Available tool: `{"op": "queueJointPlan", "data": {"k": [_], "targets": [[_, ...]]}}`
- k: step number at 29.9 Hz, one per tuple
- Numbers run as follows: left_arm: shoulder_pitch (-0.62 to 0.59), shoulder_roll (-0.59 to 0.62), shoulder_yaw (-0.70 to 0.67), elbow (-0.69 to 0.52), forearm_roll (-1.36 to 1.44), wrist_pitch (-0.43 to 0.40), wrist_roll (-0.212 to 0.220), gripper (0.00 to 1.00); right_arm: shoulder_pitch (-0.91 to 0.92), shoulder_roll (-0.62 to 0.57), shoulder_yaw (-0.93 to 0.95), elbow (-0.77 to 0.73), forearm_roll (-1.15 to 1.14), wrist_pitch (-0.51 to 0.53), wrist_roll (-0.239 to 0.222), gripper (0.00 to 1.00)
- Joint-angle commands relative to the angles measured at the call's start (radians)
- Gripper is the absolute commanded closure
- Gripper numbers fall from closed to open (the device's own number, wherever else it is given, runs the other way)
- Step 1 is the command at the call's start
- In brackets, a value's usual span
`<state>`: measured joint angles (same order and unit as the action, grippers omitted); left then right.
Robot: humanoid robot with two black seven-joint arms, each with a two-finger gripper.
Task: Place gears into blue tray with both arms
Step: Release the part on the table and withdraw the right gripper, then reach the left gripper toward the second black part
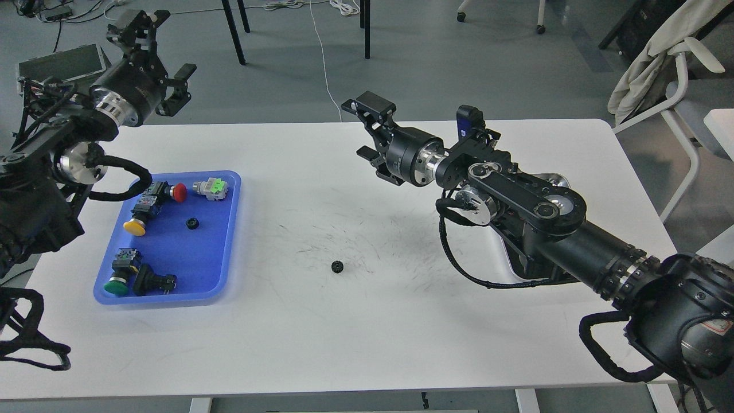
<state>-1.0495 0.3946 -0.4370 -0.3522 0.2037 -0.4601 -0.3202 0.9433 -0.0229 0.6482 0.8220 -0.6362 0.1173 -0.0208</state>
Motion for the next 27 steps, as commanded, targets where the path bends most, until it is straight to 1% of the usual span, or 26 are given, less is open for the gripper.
{"op": "queueJointPlan", "data": {"k": [1,4,6,9,11,14,15,17,19,24,26,27], "targets": [[-0.021,0.013,0.018,-0.004,0.152,-0.020,0.001,0.02,-0.017,-0.122,0.141,-0.003,0.133,0.004,0.009,0.00],[-0.024,0.039,0.041,-0.019,0.281,-0.029,0.003,0.02,-0.067,-0.236,0.211,-0.007,0.281,0.041,0.013,0.00],[-0.026,0.067,0.043,-0.095,0.345,-0.029,0.006,0.02,-0.109,-0.310,0.260,-0.012,0.384,0.086,0.015,0.00],[-0.024,0.168,0.044,-0.270,0.471,-0.029,0.021,0.02,-0.190,-0.402,0.344,-0.029,0.559,0.191,0.016,0.00],[-0.018,0.243,0.049,-0.425,0.557,-0.029,0.050,0.02,-0.239,-0.440,0.393,-0.055,0.671,0.258,0.015,0.00],[-0.001,0.355,0.061,-0.646,0.649,-0.029,0.089,0.02,-0.279,-0.451,0.421,-0.124,0.783,0.294,0.015,0.00],[0.011,0.389,0.085,-0.716,0.689,-0.029,0.096,0.02,-0.282,-0.451,0.423,-0.162,0.812,0.298,0.015,0.00],[0.026,0.417,0.133,-0.812,0.788,-0.029,0.105,0.02,-0.284,-0.445,0.421,-0.214,0.860,0.300,0.015,0.00],[0.029,0.426,0.178,-0.887,0.903,-0.029,0.122,0.02,-0.287,-0.447,0.423,-0.234,0.895,0.301,0.013,0.00],[0.037,0.400,0.245,-1.017,1.118,0.046,0.176,0.02,-0.323,-0.451,0.419,-0.234,0.898,0.303,0.013,0.00],[0.052,0.347,0.245,-1.059,1.203,0.072,0.222,0.02,-0.334,-0.451,0.418,-0.234,0.898,0.301,0.015,0.00],[0.072,0.316,0.245,-1.076,1.252,0.086,0.257,0.02,-0.334,-0.451,0.419,-0.234,0.898,0.305,0.015,0.00]]}}
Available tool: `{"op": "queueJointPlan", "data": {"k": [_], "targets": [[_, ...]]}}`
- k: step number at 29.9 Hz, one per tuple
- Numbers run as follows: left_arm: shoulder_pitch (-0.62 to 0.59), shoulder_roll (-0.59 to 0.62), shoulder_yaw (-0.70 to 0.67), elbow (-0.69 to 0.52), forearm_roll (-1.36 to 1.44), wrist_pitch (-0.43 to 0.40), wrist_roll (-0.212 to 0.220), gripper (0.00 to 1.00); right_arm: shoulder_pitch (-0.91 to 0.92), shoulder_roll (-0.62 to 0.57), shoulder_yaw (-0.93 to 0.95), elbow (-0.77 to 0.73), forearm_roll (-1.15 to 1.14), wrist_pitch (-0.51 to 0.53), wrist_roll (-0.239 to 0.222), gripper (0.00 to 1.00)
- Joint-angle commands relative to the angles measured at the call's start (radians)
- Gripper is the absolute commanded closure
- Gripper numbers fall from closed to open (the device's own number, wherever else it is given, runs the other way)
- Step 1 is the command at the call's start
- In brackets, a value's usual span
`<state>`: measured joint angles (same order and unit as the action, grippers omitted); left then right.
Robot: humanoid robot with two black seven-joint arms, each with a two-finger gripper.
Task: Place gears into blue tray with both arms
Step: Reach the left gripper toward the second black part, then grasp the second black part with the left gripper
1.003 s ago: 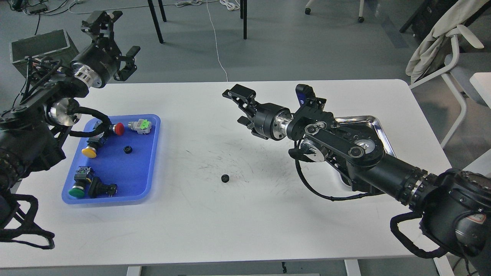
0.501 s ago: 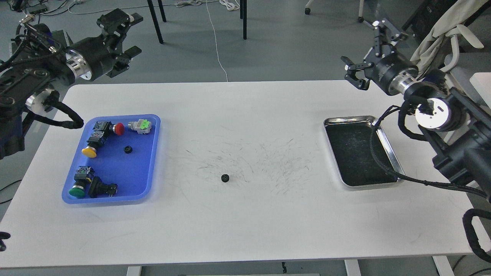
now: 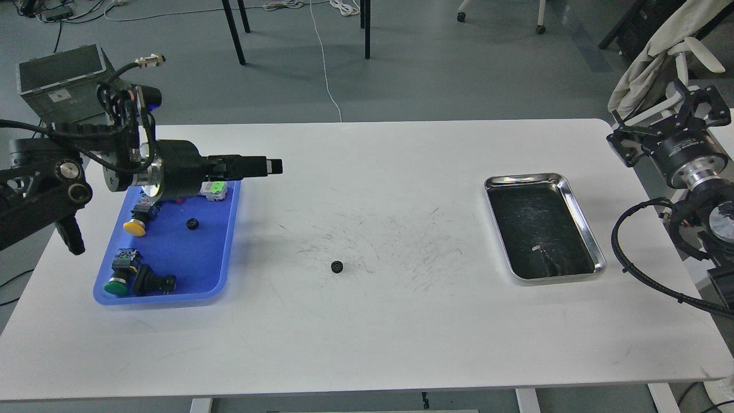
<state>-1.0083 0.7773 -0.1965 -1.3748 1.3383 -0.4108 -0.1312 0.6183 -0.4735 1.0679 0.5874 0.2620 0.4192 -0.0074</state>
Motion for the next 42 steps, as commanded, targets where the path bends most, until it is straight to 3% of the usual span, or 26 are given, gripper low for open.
{"op": "queueJointPlan", "data": {"k": [1,4,11,15,22,28,31,34,38,42], "targets": [[0.054,-0.093,0.008,-0.061,0.178,0.052,0.109,0.02,-0.011,-0.001,0.000,-0.001,0.000,0.003,0.003,0.00],[0.140,-0.179,0.012,-0.063,0.364,0.108,0.208,0.02,-0.011,-0.001,0.000,-0.009,-0.001,0.001,0.006,0.00],[0.249,-0.355,0.022,-0.010,0.633,0.159,0.310,0.02,-0.015,-0.001,-0.006,-0.044,-0.003,0.006,0.018,0.00],[0.275,-0.360,0.023,0.013,0.676,0.161,0.334,0.04,-0.015,0.006,-0.008,-0.040,-0.003,0.006,0.020,0.00],[0.347,-0.359,0.025,0.031,0.713,0.191,0.331,0.06,-0.012,0.009,-0.008,-0.035,-0.003,0.004,0.020,0.00],[0.359,-0.383,0.025,0.062,0.714,0.216,0.331,0.30,-0.006,0.009,-0.009,-0.034,-0.001,0.004,0.020,0.00],[0.359,-0.386,0.025,0.069,0.716,0.216,0.329,0.48,-0.008,0.009,-0.013,-0.034,-0.003,0.004,0.020,0.00],[0.359,-0.388,0.025,0.072,0.714,0.214,0.326,0.54,-0.008,0.009,-0.014,-0.035,-0.003,0.004,0.020,0.00],[0.358,-0.386,0.023,0.072,0.710,0.208,0.326,0.81,-0.012,0.009,-0.014,-0.040,-0.003,0.006,0.020,0.00],[0.353,-0.385,0.023,0.068,0.711,0.202,0.329,0.93,-0.014,0.009,-0.016,-0.041,-0.003,0.006,0.020,0.00]]}}
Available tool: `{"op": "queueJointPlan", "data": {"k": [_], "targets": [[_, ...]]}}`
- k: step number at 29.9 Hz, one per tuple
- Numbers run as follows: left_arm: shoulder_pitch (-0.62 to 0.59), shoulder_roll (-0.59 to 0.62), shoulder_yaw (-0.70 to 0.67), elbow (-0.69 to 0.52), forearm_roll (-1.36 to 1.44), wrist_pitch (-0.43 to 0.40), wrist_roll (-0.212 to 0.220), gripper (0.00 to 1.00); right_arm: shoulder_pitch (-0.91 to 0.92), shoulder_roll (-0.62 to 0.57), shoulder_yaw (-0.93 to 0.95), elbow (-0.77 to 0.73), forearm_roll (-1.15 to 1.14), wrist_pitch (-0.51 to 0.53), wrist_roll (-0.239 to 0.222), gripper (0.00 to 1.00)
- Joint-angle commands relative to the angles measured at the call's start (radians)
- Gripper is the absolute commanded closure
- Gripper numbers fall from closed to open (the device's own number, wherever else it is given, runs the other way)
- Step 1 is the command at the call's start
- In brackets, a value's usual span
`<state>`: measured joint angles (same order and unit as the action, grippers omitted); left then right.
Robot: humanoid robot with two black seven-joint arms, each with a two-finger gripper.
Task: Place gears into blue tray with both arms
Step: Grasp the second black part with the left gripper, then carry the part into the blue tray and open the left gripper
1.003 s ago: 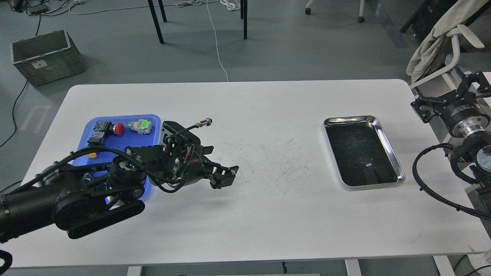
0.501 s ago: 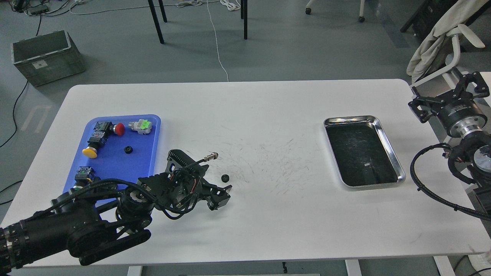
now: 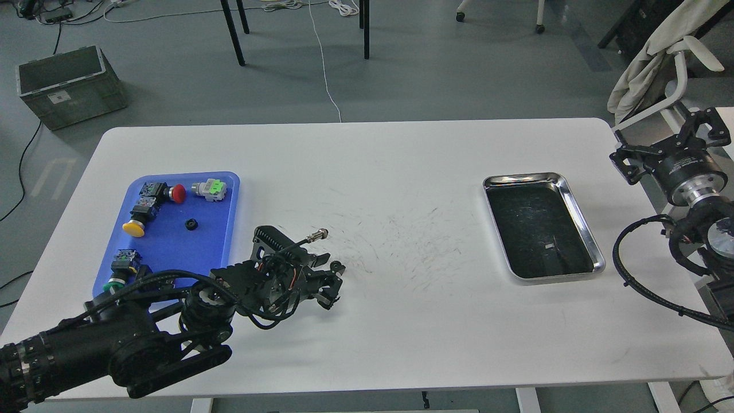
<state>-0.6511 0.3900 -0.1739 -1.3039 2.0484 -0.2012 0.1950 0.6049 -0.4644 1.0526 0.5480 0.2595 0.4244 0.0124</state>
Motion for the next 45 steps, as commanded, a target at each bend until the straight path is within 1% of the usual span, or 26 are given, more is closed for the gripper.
{"op": "queueJointPlan", "data": {"k": [1,3,5,9,12,15,17,18,20,22,25,27,31,33,38,45], "targets": [[-0.008,0.007,-0.001,-0.008,0.003,-0.010,0.001,0.95,-0.001,0.000,0.000,-0.002,0.000,-0.001,0.000,0.00],[-0.024,0.021,-0.012,-0.021,0.001,-0.017,0.000,0.96,-0.001,-0.002,0.000,-0.002,-0.002,0.000,0.000,0.00],[-0.086,0.071,-0.025,-0.057,-0.014,-0.020,-0.002,0.96,-0.001,-0.003,-0.005,-0.002,-0.002,-0.001,0.000,0.00],[-0.206,0.251,-0.044,-0.181,-0.111,-0.044,-0.006,0.96,0.001,-0.008,-0.005,0.000,-0.002,-0.001,0.000,0.00],[-0.237,0.395,-0.058,-0.238,-0.155,-0.046,0.000,0.96,0.003,-0.008,-0.005,0.000,-0.003,-0.001,0.000,0.00],[-0.226,0.512,-0.065,-0.245,-0.162,-0.014,-0.003,0.96,0.003,-0.010,-0.006,-0.002,-0.005,-0.001,0.000,0.00],[-0.191,0.565,-0.068,-0.236,-0.180,0.049,-0.012,0.96,0.004,-0.010,-0.008,0.000,-0.005,-0.001,0.000,0.00],[-0.150,0.581,-0.070,-0.229,-0.207,0.086,-0.015,0.96,0.006,-0.010,-0.008,0.000,-0.005,-0.001,0.000,0.00],[-0.073,0.587,-0.072,-0.198,-0.266,0.149,-0.026,0.96,0.007,-0.010,-0.008,0.000,-0.005,-0.001,0.000,0.00],[-0.026,0.587,-0.070,-0.163,-0.286,0.206,-0.032,0.96,0.009,-0.010,-0.009,0.000,-0.005,-0.003,0.000,0.00],[0.046,0.581,-0.068,-0.137,-0.290,0.262,-0.048,0.96,0.009,-0.010,-0.020,0.003,-0.006,-0.001,0.000,0.00],[0.079,0.575,-0.072,-0.111,-0.290,0.276,-0.054,0.95,0.009,-0.008,-0.045,0.001,-0.005,-0.003,0.000,0.00],[0.106,0.534,-0.073,-0.061,-0.295,0.302,-0.057,0.95,0.009,-0.005,-0.052,0.001,-0.005,-0.003,0.000,0.00],[0.119,0.517,-0.073,-0.031,-0.297,0.302,-0.074,0.95,0.009,-0.005,-0.054,0.001,-0.005,-0.004,0.000,0.00],[0.123,0.426,-0.070,0.077,-0.292,0.302,-0.111,0.94,0.010,-0.005,-0.056,0.000,-0.005,-0.004,0.000,0.00],[0.139,0.395,-0.068,0.114,-0.292,0.304,-0.117,0.91,0.007,-0.005,-0.057,-0.005,-0.006,-0.004,0.000,0.00]]}}
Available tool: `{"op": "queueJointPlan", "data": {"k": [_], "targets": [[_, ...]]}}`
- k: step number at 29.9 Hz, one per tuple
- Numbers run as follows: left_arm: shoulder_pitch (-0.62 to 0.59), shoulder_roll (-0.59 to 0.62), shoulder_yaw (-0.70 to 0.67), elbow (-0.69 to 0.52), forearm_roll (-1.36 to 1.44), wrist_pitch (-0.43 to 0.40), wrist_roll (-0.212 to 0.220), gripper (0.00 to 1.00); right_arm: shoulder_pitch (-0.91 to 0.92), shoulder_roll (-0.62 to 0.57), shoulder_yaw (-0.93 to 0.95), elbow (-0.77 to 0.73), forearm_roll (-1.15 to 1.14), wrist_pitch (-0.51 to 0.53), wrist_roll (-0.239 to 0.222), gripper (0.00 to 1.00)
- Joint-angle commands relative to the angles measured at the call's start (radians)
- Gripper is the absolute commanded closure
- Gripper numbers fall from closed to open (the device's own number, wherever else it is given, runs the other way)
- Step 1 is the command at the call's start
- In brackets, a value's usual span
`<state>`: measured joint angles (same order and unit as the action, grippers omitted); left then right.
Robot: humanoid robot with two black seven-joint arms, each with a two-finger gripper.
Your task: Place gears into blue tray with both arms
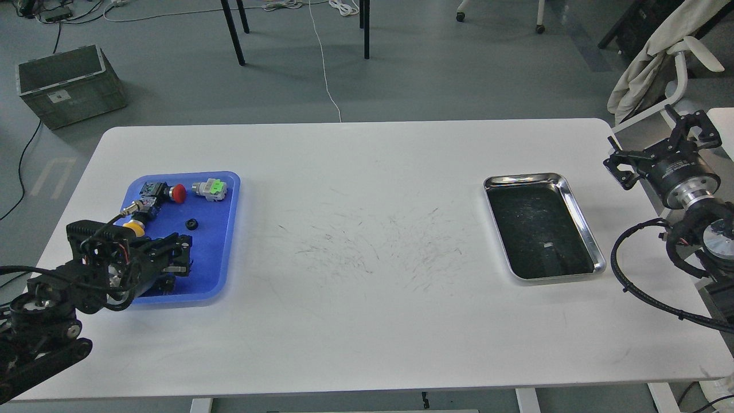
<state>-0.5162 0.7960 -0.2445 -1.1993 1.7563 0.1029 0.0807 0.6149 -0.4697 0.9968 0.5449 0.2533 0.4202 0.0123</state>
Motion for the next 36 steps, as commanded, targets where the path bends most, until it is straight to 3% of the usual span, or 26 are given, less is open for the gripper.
{"op": "queueJointPlan", "data": {"k": [1,3,6,9,10,18,22,26,30,36], "targets": [[0.010,-0.011,0.002,0.010,0.002,0.000,-0.004,0.90,-0.003,0.002,0.000,-0.002,0.001,0.000,0.000,0.00],[0.024,-0.014,-0.001,0.012,0.002,0.003,-0.004,0.84,-0.003,0.003,-0.001,-0.002,0.000,0.000,0.000,0.00],[0.027,-0.012,-0.001,0.011,0.002,0.018,-0.004,0.62,0.000,0.005,0.000,0.000,0.000,0.000,0.000,0.00],[0.028,-0.008,-0.013,0.011,-0.001,0.026,-0.006,0.09,0.002,0.006,-0.001,0.000,0.000,0.000,0.000,0.00],[0.030,-0.005,-0.022,0.009,0.000,0.031,-0.006,0.05,0.002,0.008,-0.001,0.000,0.000,0.000,0.000,0.00],[0.005,0.054,-0.220,-0.034,-0.027,0.043,-0.006,0.02,0.036,0.013,-0.004,0.003,0.000,-0.009,-0.002,0.00],[-0.059,0.075,-0.355,-0.063,-0.136,0.040,-0.001,0.02,0.066,0.013,-0.075,0.010,0.000,-0.011,-0.003,0.00],[-0.117,0.062,-0.397,-0.059,-0.340,0.044,-0.003,0.02,0.098,0.013,-0.148,0.003,0.000,-0.027,0.000,0.00],[-0.130,-0.053,-0.510,-0.048,-0.729,0.049,-0.010,0.02,0.105,0.013,-0.152,0.033,0.001,-0.018,-0.002,0.00],[-0.123,-0.293,-0.682,0.052,-1.018,0.031,-0.097,0.02,0.120,0.014,-0.152,0.041,0.001,-0.018,0.000,0.00]]}}
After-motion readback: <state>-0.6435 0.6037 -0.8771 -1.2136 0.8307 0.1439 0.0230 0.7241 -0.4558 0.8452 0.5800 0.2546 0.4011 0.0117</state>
